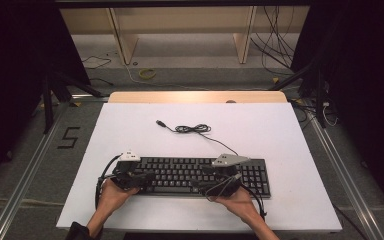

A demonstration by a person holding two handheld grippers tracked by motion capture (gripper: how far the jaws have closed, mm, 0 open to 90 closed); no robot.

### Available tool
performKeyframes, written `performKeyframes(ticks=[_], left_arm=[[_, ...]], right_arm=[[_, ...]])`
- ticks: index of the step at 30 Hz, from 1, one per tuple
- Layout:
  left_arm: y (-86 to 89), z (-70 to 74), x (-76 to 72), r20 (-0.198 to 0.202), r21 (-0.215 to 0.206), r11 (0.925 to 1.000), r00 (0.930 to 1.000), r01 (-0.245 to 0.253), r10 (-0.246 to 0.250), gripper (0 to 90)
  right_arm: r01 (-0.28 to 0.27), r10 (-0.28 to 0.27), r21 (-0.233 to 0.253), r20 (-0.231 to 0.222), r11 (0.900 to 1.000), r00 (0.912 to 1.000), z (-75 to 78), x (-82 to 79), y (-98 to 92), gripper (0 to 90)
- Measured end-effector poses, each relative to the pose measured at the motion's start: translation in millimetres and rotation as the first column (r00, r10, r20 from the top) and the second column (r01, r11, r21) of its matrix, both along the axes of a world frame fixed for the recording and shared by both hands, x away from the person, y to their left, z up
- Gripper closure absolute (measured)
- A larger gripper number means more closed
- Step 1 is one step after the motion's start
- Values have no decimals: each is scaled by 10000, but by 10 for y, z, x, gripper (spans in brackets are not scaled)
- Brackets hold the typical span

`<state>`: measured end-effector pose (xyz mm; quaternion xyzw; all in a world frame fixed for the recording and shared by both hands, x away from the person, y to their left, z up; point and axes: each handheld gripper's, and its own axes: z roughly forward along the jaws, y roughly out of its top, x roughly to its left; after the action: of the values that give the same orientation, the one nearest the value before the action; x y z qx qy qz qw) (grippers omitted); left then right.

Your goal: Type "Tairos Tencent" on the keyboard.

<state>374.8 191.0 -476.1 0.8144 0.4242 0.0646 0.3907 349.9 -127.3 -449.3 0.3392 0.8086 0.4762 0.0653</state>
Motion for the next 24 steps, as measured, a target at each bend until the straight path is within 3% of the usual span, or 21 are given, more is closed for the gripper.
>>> performKeyframes(ticks=[6, 16, 24], left_arm=[[-13, -30, 4, -71, 156, 9999, 10000, -9, 10, 892], [-7, -17, -4, -100, 73, 10000, 9999, -40, 41, 891], [12, 41, -33, 184, -340, 9993, 9997, -155, 162, 842]], right_arm=[[-8, 8, -22, -9, 10000, 10000, -3, -16, -8, 349], [51, -51, -20, -20, 10000, 10000, -11, -34, -30, 349], [105, -105, 25, 4, 9999, 9999, -8, -35, -39, 348]])
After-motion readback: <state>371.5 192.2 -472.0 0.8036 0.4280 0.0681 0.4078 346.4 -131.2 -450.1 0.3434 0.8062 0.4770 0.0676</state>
